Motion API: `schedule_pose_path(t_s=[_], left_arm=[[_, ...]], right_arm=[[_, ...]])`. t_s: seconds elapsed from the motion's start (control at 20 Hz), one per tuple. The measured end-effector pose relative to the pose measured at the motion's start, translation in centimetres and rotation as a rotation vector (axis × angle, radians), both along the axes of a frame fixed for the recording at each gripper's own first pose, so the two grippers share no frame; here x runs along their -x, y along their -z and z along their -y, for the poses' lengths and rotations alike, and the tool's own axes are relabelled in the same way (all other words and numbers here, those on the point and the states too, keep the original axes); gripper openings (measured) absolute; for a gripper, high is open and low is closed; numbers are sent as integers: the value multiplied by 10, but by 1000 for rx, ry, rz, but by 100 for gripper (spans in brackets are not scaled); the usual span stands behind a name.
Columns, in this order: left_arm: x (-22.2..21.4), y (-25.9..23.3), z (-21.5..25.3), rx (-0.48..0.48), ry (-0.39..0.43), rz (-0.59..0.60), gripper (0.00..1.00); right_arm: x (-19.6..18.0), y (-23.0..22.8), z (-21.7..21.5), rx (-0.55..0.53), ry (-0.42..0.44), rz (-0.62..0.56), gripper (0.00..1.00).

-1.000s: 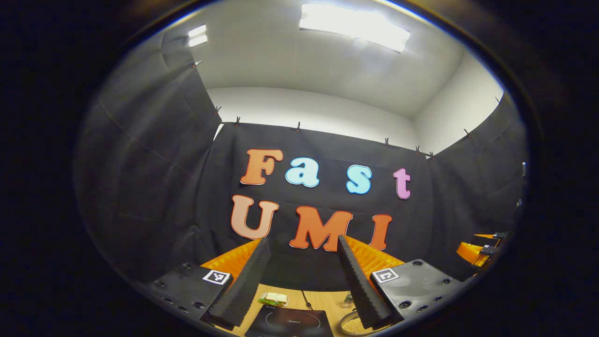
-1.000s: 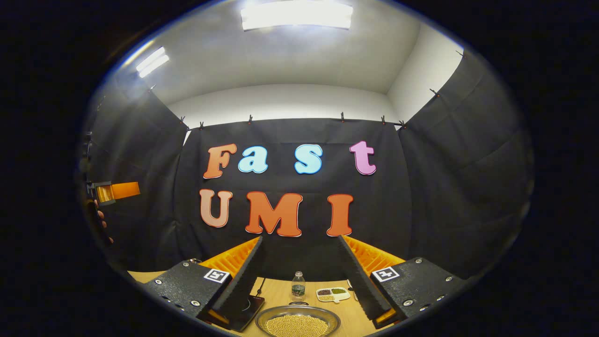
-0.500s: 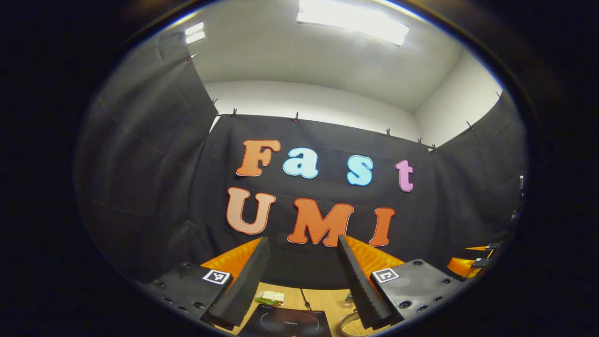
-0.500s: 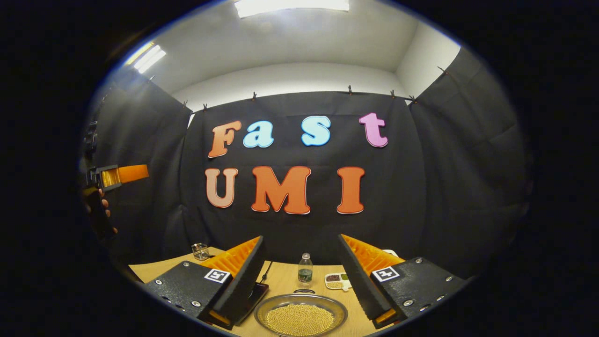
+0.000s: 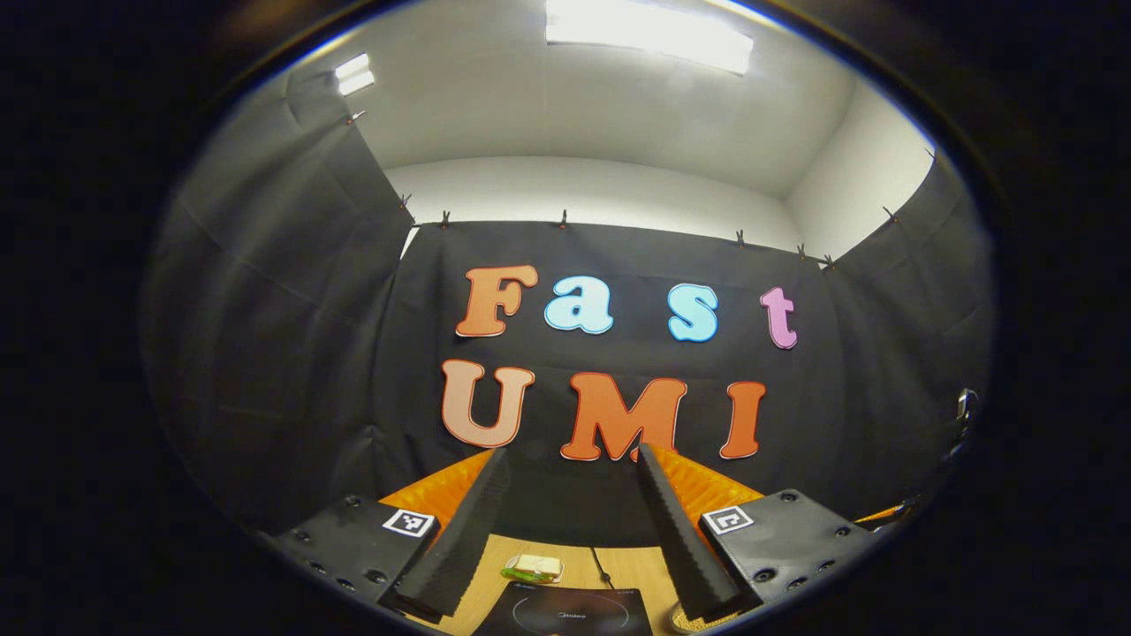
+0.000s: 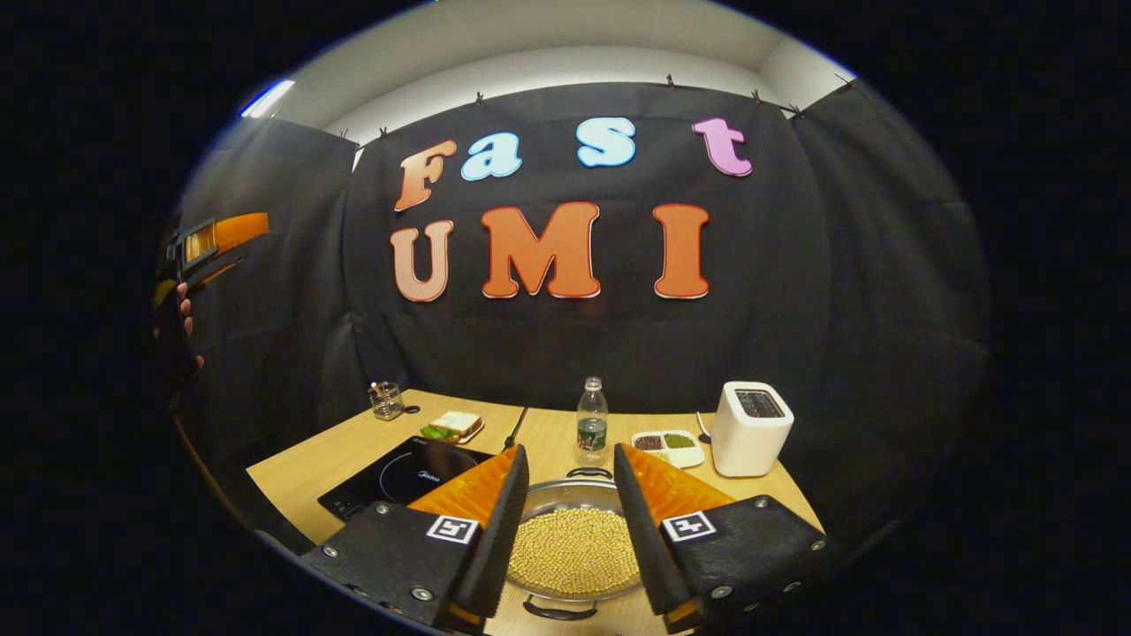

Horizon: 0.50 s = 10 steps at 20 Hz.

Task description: First push the handle of the pot to place it horizontally, then grasp the pot with both hands and set it on the induction cooktop.

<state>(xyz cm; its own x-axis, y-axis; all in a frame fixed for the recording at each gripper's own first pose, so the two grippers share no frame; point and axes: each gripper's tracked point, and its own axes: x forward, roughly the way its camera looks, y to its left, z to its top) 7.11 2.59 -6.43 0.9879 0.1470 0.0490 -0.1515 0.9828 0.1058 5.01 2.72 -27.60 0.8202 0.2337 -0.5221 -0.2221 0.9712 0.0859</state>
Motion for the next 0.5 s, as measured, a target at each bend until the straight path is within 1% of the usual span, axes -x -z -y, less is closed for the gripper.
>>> schedule_pose_path(t_s=[0.05,0.1,0.15,0.2,0.25,0.3,0.35,0.4,0.5], left_arm=[[-1,1,-4,-5,-7,-2,94],[0,2,-7,-9,-6,-6,92],[1,4,-4,-5,15,-12,94],[2,7,-1,2,35,-17,92],[3,10,-3,2,43,-25,97],[5,11,-8,-2,45,-32,97],[5,12,-10,-10,42,-38,96],[5,11,-13,-20,38,-43,96],[9,10,-16,-44,32,-49,96]], right_arm=[[4,8,-4,-1,-20,-24,57],[8,17,-7,-5,-32,-45,45],[13,27,-9,-11,-44,-71,38],[19,39,-12,-19,-54,-108,24],[24,50,-12,-23,-61,-150,22],[29,59,-12,-21,-65,-185,16],[34,67,-12,-13,-70,-212,13],[38,72,-13,-3,-79,-230,9],[47,78,-17,11,-111,-252,6]])
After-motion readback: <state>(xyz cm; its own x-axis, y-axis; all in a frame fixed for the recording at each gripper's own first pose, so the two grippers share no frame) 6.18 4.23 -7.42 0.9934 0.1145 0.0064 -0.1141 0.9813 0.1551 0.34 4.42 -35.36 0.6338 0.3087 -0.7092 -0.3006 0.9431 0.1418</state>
